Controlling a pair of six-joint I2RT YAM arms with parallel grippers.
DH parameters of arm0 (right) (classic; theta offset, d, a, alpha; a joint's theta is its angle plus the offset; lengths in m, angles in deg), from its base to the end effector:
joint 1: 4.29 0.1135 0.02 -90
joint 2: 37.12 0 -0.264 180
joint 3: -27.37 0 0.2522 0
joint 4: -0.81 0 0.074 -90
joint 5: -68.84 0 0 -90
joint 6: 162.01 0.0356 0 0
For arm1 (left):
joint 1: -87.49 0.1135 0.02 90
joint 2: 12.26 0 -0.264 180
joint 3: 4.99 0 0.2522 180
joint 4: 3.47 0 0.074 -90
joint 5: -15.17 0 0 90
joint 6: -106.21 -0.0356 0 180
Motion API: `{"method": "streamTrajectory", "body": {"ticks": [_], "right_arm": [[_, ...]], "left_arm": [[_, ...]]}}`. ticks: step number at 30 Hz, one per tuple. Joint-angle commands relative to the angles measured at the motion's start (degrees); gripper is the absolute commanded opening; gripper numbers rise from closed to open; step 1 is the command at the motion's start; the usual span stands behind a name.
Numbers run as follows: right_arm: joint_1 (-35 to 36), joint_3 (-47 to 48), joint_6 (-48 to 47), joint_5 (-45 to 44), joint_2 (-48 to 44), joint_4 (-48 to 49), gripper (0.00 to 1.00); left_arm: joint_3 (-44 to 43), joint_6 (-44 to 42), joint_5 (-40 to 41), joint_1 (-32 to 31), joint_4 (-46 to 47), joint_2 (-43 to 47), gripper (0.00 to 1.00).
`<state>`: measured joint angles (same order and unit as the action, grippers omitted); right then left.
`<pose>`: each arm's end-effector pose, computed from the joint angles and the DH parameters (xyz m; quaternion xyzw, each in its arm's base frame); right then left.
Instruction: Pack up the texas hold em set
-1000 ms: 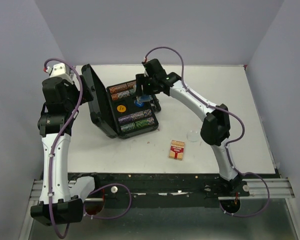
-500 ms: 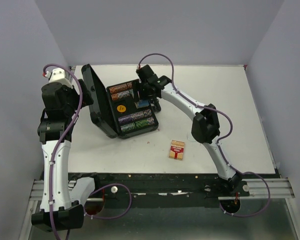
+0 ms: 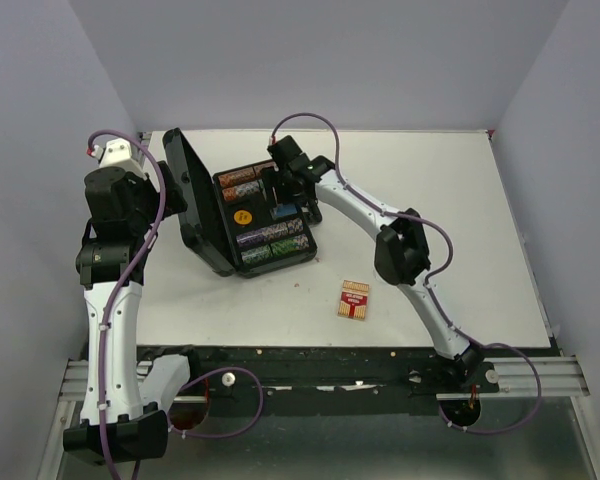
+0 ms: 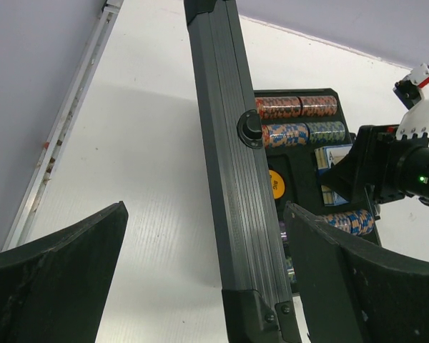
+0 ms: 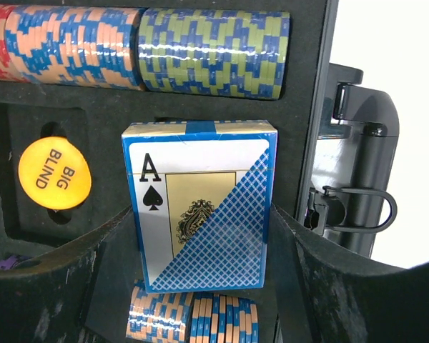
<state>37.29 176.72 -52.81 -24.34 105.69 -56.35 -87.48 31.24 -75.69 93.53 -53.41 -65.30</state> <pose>0.4130 0.3638 0.2171 -0.1735 0.9251 0.1478 0.3037 0.1826 0.0188 0.4101 -0.1460 0.8085 -0.0508 0.5678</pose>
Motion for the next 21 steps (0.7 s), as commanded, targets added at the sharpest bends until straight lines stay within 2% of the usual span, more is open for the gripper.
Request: {"method": "streamTrajectory", "body": {"ticks": [1, 21], "right_arm": [[0.5, 1.6, -2.0, -0.8, 2.1, -3.2, 0.01], [1.7, 3.3, -0.5, -7.6, 4.8, -15.6, 0.01]], "left_arm": [[0.4, -0.5, 1.0, 0.4, -0.2, 0.3, 0.99], [0.2, -0.5, 1.0, 0.4, 0.1, -1.2, 0.99]]}}
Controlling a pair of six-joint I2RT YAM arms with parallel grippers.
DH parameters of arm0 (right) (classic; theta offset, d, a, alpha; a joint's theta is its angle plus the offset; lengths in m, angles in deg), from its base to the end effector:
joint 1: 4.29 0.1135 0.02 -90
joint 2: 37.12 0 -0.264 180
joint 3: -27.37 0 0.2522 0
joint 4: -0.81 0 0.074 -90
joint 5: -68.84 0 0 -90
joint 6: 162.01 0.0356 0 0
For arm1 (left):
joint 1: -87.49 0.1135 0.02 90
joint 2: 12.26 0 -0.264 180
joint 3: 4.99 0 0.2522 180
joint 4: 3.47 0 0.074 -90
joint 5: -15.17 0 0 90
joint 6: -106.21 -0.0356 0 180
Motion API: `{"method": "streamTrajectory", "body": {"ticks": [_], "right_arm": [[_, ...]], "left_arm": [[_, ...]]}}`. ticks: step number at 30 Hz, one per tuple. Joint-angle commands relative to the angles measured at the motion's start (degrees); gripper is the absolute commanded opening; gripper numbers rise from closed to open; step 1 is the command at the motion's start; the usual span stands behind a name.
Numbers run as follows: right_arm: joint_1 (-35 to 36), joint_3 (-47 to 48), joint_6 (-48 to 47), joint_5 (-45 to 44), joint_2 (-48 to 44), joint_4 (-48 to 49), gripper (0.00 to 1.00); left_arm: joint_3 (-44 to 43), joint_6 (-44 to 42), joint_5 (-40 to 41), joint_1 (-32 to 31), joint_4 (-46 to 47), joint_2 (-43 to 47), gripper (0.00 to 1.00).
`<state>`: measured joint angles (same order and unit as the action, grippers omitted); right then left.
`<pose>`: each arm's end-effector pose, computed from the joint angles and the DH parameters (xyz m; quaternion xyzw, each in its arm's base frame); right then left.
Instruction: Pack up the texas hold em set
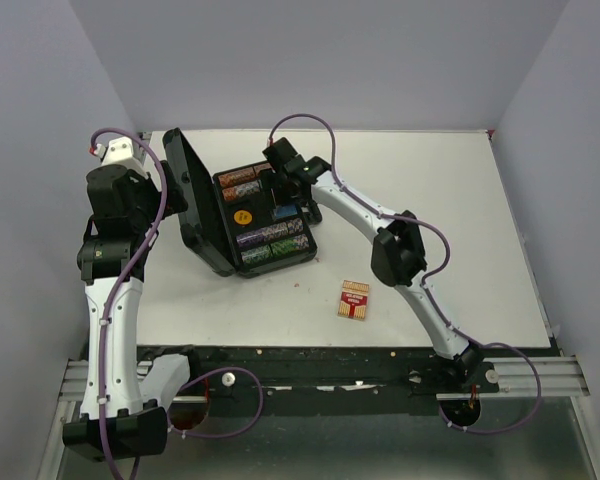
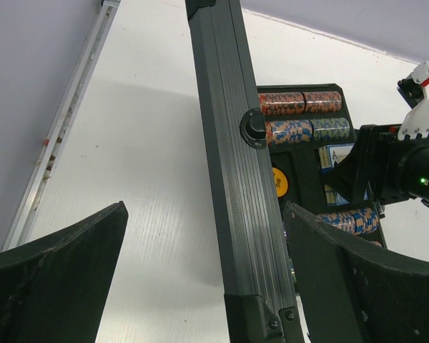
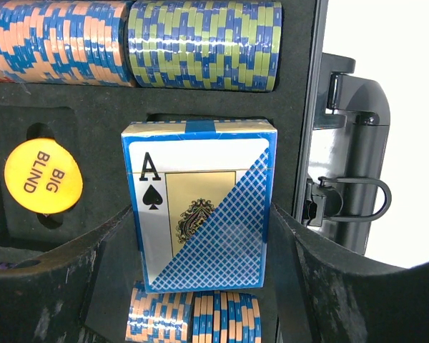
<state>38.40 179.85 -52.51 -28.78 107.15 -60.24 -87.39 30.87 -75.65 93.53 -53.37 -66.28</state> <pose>0.4074 0.3694 0.2166 -0.1694 0.9307 0.1103 0.3048 0.1878 0.0194 0.4068 -0.1446 0.8139 -0.0482 0.5606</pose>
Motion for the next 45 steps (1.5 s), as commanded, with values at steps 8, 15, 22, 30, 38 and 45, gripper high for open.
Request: {"method": "streamTrajectory", "body": {"ticks": [8, 15, 22, 30, 38, 45], "right_arm": [[0.9, 1.5, -1.4, -5.1, 3.0, -12.2, 0.41], [0.8, -1.0, -2.5, -5.1, -1.1, -6.4, 0.74], [0.7, -1.3, -3.9, -5.2, -3.2, -3.2, 0.90], [0.8, -6.8, -4.9, -2.9, -8.9, 5.5, 0.89], [0.8, -6.6, -5.6, 2.8, -7.6, 6.8, 0.73], [0.5, -7.8, -7.2, 3.6, -4.2, 4.0, 0.46]], "left_arm": [[-0.1, -0.4, 0.9, 0.4, -0.2, -0.2, 0.99], [-0.7, -0.4, 0.9, 0.4, -0.2, -0.7, 0.99], [-1.4, -0.2, 1.4, 0.4, -0.9, -0.6, 0.99], [-1.8, 0.5, 1.8, 0.3, -1.2, -0.3, 0.99], [-1.8, 0.6, 2.1, 0.3, -1.2, -0.4, 0.99], [-1.6, 0.6, 2.4, 0.3, -1.1, -0.3, 0.99]]}}
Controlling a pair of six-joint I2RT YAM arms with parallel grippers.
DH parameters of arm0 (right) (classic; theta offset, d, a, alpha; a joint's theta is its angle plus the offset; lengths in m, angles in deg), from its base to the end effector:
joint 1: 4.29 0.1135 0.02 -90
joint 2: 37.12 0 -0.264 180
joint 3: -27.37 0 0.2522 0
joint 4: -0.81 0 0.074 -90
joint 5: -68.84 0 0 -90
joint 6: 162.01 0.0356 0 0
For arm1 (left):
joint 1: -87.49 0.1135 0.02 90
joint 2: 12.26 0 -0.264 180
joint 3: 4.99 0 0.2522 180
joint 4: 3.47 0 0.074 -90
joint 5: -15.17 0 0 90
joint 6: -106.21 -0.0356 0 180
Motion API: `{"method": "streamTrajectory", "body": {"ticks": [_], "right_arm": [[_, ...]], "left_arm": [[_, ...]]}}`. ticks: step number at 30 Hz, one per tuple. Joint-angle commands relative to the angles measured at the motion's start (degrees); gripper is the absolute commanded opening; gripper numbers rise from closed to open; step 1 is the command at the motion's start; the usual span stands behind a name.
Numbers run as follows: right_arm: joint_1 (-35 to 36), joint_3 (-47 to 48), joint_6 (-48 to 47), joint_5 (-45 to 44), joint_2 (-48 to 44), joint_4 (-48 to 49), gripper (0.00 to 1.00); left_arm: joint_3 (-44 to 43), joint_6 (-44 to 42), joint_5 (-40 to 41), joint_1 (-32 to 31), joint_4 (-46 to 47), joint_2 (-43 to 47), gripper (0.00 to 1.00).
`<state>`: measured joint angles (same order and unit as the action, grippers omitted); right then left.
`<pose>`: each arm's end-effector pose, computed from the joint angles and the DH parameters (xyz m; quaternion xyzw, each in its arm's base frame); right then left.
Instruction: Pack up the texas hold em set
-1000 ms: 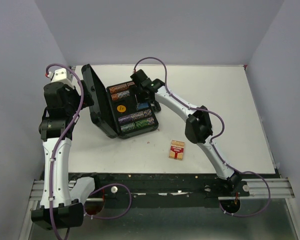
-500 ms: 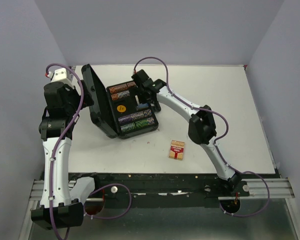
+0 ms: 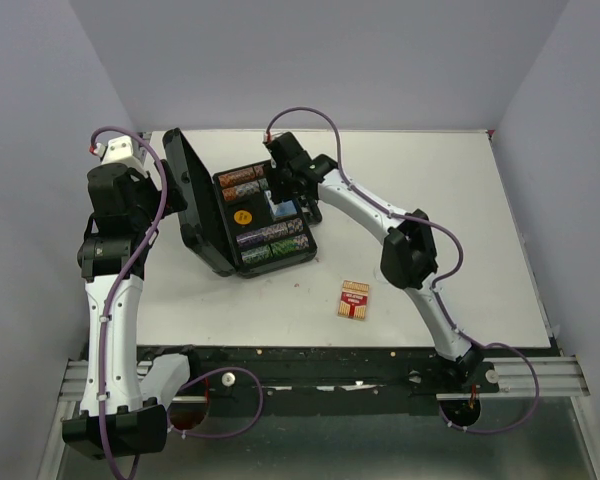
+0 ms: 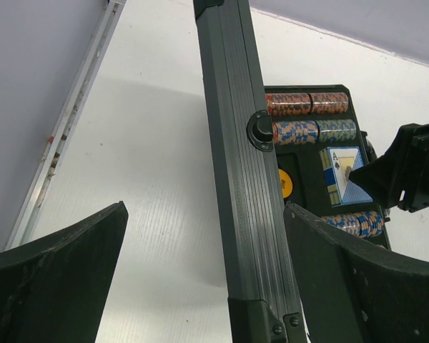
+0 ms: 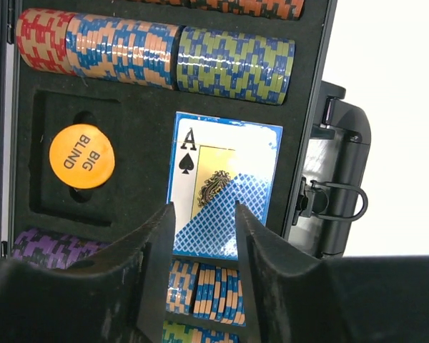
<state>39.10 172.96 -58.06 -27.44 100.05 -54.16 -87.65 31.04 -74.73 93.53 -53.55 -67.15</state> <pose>0.3939 0.3670 0.2505 -0.2161 0.9023 0.1327 0.3487 0.1916 0.0203 0.4054 -0.1509 0.8167 -0.0420 0.5554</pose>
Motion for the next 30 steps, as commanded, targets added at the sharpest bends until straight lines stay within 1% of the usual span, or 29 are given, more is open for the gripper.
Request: {"method": "streamTrajectory", "body": {"ticks": [1, 6, 10, 12, 18, 21, 30], "right_arm": [[-0.2, -1.3, -2.0, 2.4, 3.4, -2.6, 0.44], [-0.2, -5.4, -4.3, 4.6, 5.2, -4.0, 0.42], [-0.2, -6.1, -5.1, 1.6, 7.0, -6.7, 0.41], [-0.2, -6.9, -5.7, 0.5, 6.9, -6.5, 0.41], [0.1, -3.8, -6.0, -1.9, 7.6, -7.5, 0.42], [0.7, -3.9, -6.8, -2.2, 8.2, -7.8, 0.43], [1.7, -10.8, -10.1, -2.6, 12.2, -10.6, 0.45]], "left_arm": [[-1.2, 0.5, 1.6, 0.4, -1.0, 0.6, 0.99], [-0.6, 0.6, 1.4, 0.4, -0.6, 0.6, 0.99], [-0.7, 0.7, 1.2, 0.3, -0.5, 0.2, 0.99], [-0.7, 0.6, 1.2, 0.4, -0.4, 0.1, 0.99], [-0.7, 0.8, 1.0, 0.4, -0.2, 0.0, 0.99], [-0.4, 0.8, 0.9, 0.4, -0.2, 0.0, 0.99], [0.3, 0.9, 1.0, 0.4, -0.2, 0.4, 0.99]]}}
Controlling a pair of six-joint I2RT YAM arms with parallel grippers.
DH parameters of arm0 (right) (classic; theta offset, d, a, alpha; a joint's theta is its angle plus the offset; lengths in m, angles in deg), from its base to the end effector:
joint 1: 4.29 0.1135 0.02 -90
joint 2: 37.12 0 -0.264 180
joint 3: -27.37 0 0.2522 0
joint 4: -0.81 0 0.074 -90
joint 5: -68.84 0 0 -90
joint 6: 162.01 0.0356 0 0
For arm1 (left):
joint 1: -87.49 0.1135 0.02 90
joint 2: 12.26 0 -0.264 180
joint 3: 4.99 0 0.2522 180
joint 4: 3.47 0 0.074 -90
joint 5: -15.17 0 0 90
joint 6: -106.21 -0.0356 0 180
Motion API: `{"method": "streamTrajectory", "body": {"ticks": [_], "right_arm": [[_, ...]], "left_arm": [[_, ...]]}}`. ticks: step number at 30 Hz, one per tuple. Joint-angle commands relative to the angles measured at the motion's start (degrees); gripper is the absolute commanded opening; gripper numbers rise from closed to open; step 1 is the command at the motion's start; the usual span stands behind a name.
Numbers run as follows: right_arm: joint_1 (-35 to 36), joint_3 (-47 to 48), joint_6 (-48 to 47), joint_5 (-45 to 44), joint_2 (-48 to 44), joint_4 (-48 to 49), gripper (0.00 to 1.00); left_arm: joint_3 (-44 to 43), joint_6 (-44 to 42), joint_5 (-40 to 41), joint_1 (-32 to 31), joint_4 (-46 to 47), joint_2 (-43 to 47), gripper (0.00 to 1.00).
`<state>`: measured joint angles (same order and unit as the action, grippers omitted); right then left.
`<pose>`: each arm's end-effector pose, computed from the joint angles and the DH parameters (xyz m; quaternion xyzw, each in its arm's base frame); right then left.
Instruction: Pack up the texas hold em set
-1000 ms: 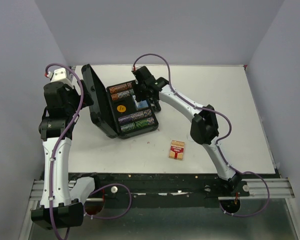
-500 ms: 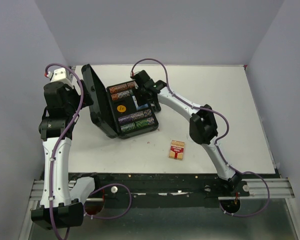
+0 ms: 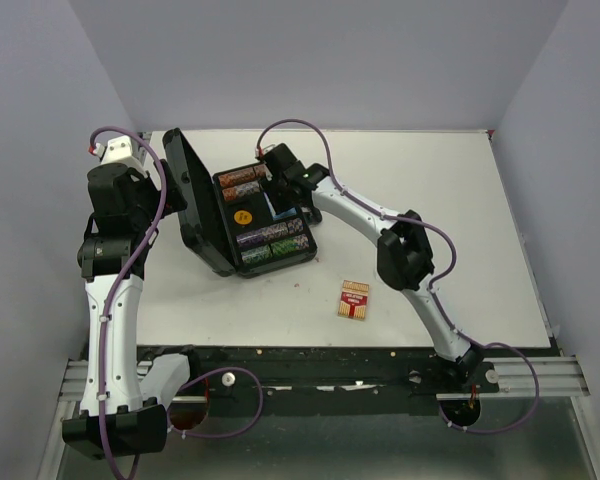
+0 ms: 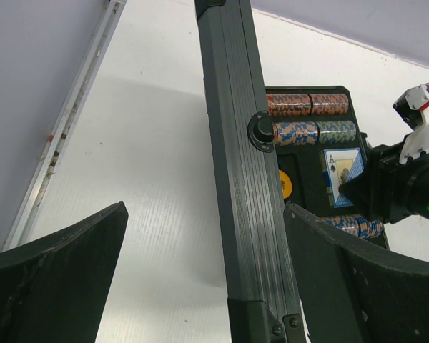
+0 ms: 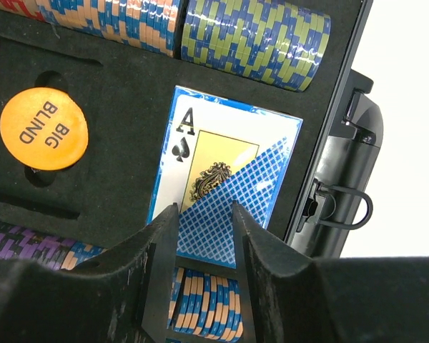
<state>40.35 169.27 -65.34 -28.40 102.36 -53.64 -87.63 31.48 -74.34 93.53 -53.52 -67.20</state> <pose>0.3873 0.3762 0.2095 -0.2876 0.8991 0.0867 0.3185 0.1919 0.0206 0.4052 -0.1559 0.8160 -0.0412 0.5551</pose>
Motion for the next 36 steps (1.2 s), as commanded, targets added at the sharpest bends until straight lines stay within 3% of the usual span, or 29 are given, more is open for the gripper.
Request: {"method": "streamTrajectory", "body": {"ticks": [1, 7, 19, 26, 32, 36], "right_arm": [[0.4, -7.1, -2.9, -1.2, 10.3, -11.6, 0.46], [0.4, -4.1, -2.3, -0.3, 9.9, -12.2, 0.50], [-0.7, 6.3, 1.9, -2.8, -2.9, -8.5, 0.90], [-2.3, -12.9, 11.1, -12.3, -19.6, -4.0, 0.98], [-6.3, -37.7, 22.0, -5.1, -33.2, -4.7, 0.98], [-7.0, -48.4, 27.0, -0.8, -39.6, -6.2, 0.99]], "left_arm": [[0.3, 0.4, 0.7, 0.3, -0.2, 0.5, 0.99], [-0.3, 0.3, 0.2, 0.4, -0.3, 0.0, 0.99], [-2.9, 0.5, 1.4, 0.3, -0.4, -0.5, 0.99], [-2.3, -0.3, 2.8, 0.4, 0.1, 0.4, 0.99], [-1.3, -1.6, 2.2, 0.3, 0.0, 1.0, 0.99], [-0.7, -2.0, 1.6, 0.3, -0.6, 1.4, 0.99]]}}
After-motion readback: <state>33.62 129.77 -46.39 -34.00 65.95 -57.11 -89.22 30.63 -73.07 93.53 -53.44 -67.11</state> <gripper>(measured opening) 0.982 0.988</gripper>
